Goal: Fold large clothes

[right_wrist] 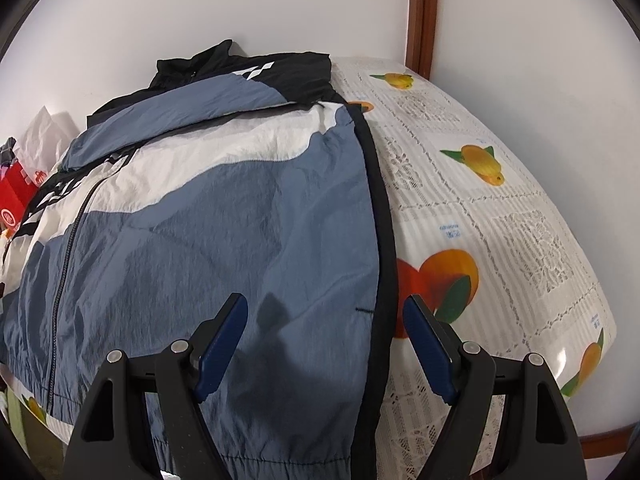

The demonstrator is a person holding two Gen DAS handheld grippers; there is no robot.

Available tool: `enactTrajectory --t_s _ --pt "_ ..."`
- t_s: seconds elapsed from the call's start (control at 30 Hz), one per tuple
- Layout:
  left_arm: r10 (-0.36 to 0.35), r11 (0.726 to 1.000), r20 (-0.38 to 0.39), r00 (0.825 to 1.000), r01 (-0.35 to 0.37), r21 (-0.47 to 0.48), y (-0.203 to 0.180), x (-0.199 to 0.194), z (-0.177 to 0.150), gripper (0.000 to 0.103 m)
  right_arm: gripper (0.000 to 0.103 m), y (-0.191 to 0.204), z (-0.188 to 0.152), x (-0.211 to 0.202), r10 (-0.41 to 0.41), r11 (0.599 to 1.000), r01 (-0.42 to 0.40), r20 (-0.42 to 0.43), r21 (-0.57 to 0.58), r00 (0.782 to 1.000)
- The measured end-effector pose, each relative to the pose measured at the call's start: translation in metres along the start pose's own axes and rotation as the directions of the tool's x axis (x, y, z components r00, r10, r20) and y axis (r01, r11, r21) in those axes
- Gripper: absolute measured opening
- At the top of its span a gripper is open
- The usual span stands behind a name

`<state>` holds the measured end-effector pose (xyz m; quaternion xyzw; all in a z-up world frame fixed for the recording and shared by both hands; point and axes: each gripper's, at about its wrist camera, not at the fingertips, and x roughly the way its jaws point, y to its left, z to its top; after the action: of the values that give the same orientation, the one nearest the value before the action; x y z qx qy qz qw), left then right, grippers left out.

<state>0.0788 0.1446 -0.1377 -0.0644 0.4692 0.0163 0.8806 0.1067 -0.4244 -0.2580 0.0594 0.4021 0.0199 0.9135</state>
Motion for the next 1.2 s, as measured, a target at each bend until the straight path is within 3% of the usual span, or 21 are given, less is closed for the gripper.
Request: enactTrajectory --t_s 0.3,0.4,0.5,0.53,0.63,0.67,0.73,0.97,1.2 --pt "0.076 0.996 0.022 0.997 -0.077 0.046 -0.012 0.004 -0.007 0.069 0.079 0.002 -0.006 0.009 -0.007 1.0 0.007 0.005 -0.002 1.0" --pt "0.1 0.992 0.033 0.994 -0.103 0.067 -0.02 0.006 -0.005 0.05 0.078 0.005 -0.002 0.011 -0.021 1.0 0.021 0.012 -0.005 1.0" --pt "0.104 0.991 0.032 0.994 -0.107 0.079 -0.026 0.007 -0.005 0.029 0.062 0.009 0.002 0.013 -0.026 1.0 0.026 0.027 -0.008 0.999" --pt "0.108 0.99 0.032 0.994 -0.111 0.088 -0.029 0.007 -0.004 0.018 0.052 0.011 0.003 0.013 -0.023 1.0 0.023 0.031 -0.01 0.999" --pt "0.105 0.989 0.022 0.994 -0.107 0.102 -0.032 0.004 -0.004 0.008 0.017 0.016 0.006 0.013 -0.005 1.0 0.006 0.033 -0.025 0.999" --pt "0.104 0.989 0.022 0.994 -0.106 0.104 -0.033 0.002 -0.004 0.008 0.011 0.018 0.006 0.012 0.012 0.999 -0.011 0.028 -0.035 1.0" --pt "0.094 0.99 0.032 0.995 -0.097 0.104 -0.032 -0.007 -0.003 0.006 0.008 0.021 0.006 0.008 0.004 0.999 -0.002 0.032 -0.047 0.999" --pt "0.009 0.996 0.119 0.993 -0.02 0.09 -0.029 -0.058 0.004 0.005 0.006 0.009 0.004 -0.038 0.068 0.997 -0.065 0.109 -0.031 0.992" --pt "-0.072 0.995 0.238 0.969 0.053 0.082 -0.031 -0.103 0.022 0.005 0.005 0.012 0.012 -0.09 0.095 0.994 -0.08 0.22 -0.076 0.971"
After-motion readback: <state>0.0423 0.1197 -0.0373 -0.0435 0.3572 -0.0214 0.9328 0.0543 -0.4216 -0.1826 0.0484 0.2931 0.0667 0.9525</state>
